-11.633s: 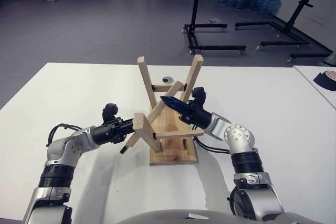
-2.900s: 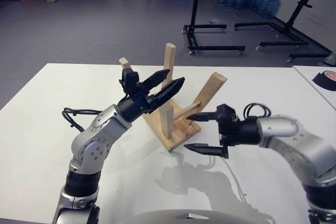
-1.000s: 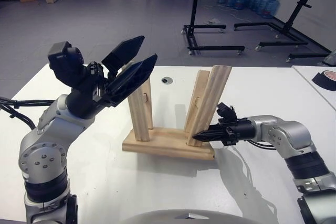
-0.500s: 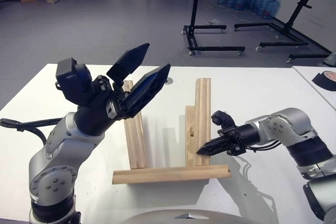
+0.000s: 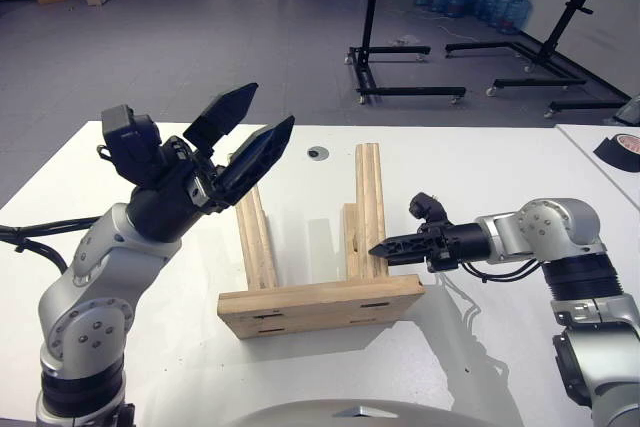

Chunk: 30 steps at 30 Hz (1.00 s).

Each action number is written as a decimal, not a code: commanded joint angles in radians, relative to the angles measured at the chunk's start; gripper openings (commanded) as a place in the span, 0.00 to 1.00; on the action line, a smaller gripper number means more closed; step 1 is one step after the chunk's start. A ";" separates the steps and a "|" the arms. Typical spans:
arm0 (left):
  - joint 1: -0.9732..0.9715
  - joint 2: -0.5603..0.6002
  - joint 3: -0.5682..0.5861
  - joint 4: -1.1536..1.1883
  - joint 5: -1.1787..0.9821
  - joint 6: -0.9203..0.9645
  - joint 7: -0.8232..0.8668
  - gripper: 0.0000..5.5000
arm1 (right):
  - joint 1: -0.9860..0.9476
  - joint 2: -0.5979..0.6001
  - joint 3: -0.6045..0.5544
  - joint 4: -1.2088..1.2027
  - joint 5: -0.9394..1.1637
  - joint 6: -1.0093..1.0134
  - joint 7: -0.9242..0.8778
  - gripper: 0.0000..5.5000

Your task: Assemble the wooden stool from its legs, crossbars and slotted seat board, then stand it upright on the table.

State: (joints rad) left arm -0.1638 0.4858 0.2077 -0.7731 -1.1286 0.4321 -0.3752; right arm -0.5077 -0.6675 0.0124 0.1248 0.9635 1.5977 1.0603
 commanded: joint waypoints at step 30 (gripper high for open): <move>0.571 0.252 -0.206 0.411 0.755 -0.188 -0.694 0.71 | 0.648 -0.181 0.065 -0.401 -0.613 -1.337 0.163 0.69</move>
State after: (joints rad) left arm 0.4453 0.7414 0.0311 -0.3925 -0.4003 0.2421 -1.0770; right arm 0.1505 -0.8734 0.0478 -0.2666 0.3523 0.2516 1.2331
